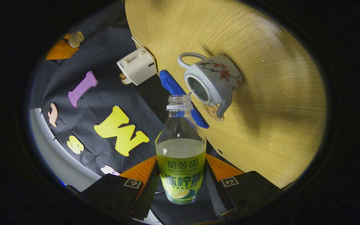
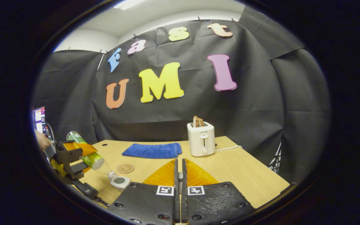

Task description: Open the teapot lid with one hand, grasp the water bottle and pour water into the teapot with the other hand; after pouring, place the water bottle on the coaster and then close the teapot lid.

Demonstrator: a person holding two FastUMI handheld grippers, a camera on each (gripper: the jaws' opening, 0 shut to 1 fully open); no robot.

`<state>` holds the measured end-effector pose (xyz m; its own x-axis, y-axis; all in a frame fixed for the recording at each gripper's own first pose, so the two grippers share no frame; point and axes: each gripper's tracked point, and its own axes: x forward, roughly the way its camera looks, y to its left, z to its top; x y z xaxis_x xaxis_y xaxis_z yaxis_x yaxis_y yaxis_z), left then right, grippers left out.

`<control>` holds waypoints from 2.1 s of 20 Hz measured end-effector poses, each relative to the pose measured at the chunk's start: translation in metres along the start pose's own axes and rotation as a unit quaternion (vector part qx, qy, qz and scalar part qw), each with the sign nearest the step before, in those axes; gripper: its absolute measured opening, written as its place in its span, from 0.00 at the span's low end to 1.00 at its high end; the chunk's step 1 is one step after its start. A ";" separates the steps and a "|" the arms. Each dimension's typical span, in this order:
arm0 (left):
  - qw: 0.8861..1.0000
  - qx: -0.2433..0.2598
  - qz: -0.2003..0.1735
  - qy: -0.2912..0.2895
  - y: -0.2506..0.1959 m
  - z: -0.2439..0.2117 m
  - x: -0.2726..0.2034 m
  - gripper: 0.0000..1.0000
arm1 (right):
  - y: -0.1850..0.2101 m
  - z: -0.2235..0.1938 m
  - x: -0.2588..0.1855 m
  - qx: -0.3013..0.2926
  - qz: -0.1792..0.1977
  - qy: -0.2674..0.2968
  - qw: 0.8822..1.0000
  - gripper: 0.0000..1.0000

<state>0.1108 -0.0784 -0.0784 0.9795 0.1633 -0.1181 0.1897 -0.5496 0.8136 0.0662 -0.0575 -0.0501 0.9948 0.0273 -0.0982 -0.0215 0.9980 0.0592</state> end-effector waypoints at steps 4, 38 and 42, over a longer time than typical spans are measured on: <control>1.000 -0.006 0.001 0.000 -0.003 -0.002 0.001 0.76 | -0.006 0.001 0.000 0.002 -0.004 -0.001 1.000 0.01; 0.464 -0.874 0.035 -0.138 0.053 -0.022 0.130 0.78 | -0.014 -0.014 0.012 0.020 -0.013 0.014 1.000 0.01; 0.448 -0.884 0.003 -0.132 0.033 -0.001 0.151 0.78 | -0.018 -0.027 0.021 0.022 -0.019 0.032 0.999 0.01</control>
<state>0.2651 -0.0712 -0.0684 0.9978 -0.0651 0.0146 0.0656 0.9973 -0.0341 0.0844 -0.0739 -0.0803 0.9863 -0.0051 -0.1650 0.0215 0.9950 0.0973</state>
